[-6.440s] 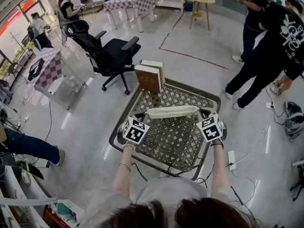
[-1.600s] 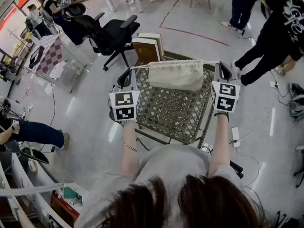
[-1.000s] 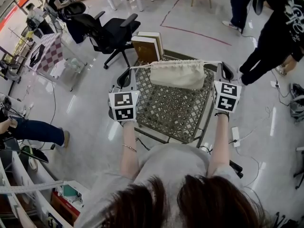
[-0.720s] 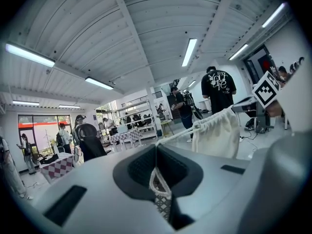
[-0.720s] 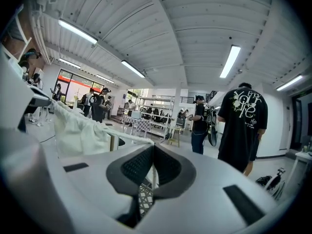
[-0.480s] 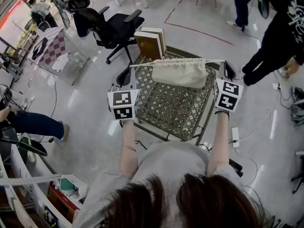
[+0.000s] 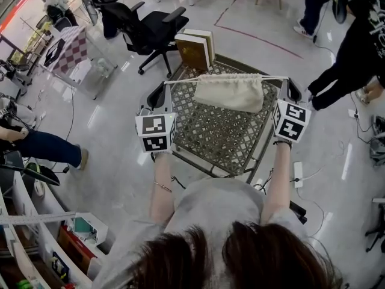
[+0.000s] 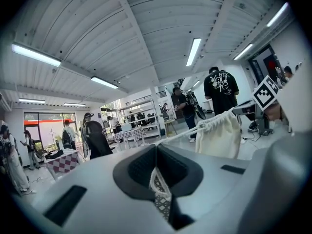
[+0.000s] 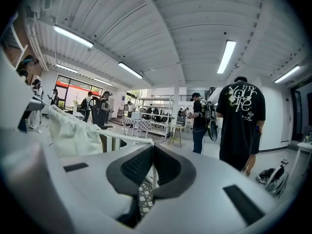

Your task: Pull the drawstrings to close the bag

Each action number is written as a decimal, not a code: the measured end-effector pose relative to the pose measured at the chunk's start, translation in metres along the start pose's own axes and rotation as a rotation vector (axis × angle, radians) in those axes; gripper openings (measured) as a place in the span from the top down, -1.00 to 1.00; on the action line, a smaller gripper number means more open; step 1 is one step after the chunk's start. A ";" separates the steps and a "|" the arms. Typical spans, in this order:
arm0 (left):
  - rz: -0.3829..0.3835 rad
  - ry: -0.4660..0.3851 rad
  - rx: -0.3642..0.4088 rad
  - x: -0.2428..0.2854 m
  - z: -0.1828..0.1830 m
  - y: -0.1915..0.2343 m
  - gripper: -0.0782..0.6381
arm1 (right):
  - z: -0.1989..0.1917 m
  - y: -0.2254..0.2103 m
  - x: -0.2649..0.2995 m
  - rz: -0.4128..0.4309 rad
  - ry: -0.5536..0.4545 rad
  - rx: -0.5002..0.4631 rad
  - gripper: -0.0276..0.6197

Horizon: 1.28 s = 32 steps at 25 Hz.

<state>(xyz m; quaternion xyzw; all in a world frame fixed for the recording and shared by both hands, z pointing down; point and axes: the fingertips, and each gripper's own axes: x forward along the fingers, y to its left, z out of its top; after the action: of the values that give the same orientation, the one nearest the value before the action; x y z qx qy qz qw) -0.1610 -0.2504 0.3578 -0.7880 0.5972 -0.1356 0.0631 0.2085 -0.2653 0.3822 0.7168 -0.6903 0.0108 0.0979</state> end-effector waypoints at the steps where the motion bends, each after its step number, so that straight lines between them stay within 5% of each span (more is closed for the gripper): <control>1: 0.003 0.002 -0.003 -0.001 -0.001 0.000 0.70 | -0.001 0.000 0.000 0.001 0.001 0.003 0.84; 32: 0.047 -0.009 -0.073 -0.011 -0.007 0.017 0.70 | -0.003 -0.011 0.008 -0.020 0.009 0.088 0.84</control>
<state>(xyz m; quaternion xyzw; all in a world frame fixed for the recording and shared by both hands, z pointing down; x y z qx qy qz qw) -0.1819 -0.2445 0.3588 -0.7760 0.6200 -0.1087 0.0404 0.2202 -0.2725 0.3853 0.7273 -0.6814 0.0433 0.0695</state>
